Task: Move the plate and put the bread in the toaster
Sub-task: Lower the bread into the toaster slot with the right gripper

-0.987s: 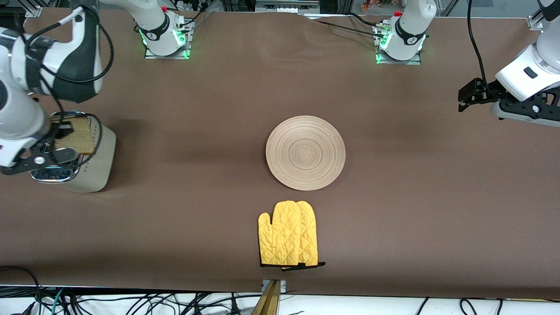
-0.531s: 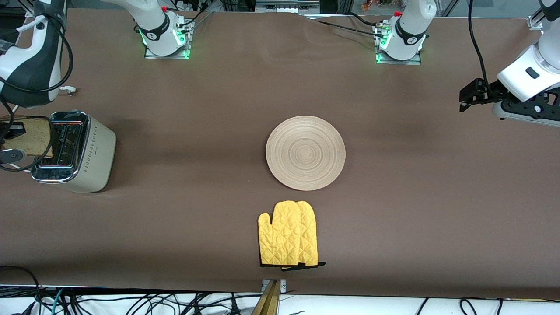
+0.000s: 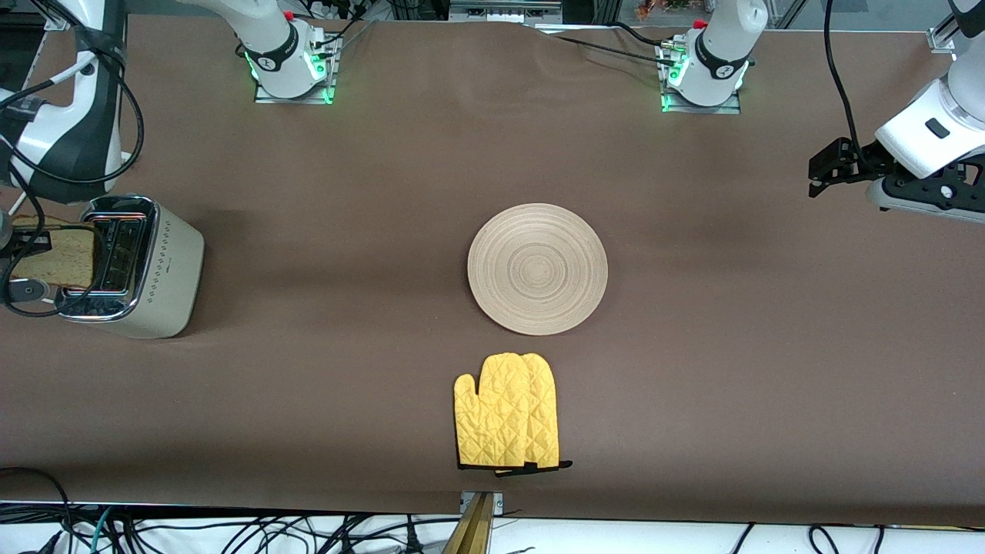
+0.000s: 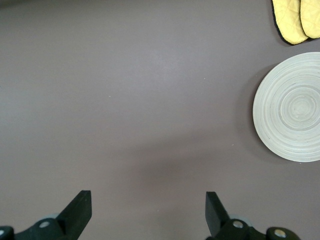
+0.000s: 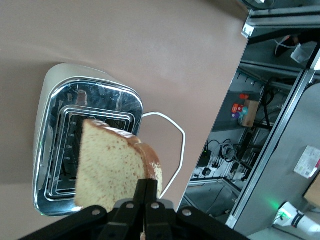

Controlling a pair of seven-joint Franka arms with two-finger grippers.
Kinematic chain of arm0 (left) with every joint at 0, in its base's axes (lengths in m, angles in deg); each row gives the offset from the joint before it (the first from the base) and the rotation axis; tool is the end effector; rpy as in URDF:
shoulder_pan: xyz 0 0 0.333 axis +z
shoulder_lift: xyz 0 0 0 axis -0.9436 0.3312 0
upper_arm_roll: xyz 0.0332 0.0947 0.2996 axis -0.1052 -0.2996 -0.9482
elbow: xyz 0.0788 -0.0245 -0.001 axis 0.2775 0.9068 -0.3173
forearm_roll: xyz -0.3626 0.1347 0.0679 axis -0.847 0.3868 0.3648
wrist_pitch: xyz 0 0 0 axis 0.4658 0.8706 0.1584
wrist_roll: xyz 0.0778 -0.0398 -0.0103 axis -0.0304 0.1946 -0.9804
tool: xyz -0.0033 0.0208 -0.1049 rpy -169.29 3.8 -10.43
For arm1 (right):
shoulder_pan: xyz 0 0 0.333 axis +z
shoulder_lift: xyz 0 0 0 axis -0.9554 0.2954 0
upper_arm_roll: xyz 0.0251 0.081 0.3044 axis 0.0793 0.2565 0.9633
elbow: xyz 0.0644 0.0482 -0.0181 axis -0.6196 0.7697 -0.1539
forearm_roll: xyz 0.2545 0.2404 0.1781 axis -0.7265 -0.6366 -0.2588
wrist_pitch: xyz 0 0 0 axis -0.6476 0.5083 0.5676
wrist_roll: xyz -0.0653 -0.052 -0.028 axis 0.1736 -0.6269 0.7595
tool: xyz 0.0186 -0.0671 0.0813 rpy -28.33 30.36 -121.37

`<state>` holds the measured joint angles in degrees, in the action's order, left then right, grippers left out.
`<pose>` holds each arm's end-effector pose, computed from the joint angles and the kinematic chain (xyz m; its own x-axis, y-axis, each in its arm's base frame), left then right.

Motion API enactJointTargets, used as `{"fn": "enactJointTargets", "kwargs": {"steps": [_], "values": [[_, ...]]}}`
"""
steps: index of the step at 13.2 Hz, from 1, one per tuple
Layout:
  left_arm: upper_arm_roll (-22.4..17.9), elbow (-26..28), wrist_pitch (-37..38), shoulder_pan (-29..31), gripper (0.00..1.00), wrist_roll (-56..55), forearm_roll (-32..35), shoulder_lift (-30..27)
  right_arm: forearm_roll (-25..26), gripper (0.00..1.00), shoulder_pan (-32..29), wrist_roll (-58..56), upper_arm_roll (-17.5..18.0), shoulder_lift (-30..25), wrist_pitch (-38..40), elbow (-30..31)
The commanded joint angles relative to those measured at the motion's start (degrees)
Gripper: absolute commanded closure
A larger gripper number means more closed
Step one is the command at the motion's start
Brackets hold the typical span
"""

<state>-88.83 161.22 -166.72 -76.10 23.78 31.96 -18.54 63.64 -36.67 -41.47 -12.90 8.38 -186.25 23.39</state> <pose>0.5541 -0.0387 0.6016 0.9797 -0.1981 -0.0305 -0.1991 -0.9793 -0.0356 0.6445 -0.0776 0.5095 0.9559 0.1671 -0.2415 0.2743 -0.8018 0.5310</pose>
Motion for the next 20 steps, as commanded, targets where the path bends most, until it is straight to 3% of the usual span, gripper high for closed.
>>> {"fn": "enactJointTargets", "kwargs": {"steps": [1,16,20], "values": [[0.2,-0.6,0.2,0.1,0.0,-0.4,1.3,-0.1,1.6,1.0,-0.1,3.8,0.8,-0.5,-0.5,2.0],[0.2,-0.6,0.5,0.1,0.0,-0.4,1.3,-0.1,2.4,1.0,-0.2,6.6,2.6,-0.6,-1.5,6.5],[0.2,-0.6,0.5,0.2,0.0,-0.4,1.3,-0.1,2.4,1.0,-0.2,6.6,2.6,-0.4,-5.3,8.2]]}}
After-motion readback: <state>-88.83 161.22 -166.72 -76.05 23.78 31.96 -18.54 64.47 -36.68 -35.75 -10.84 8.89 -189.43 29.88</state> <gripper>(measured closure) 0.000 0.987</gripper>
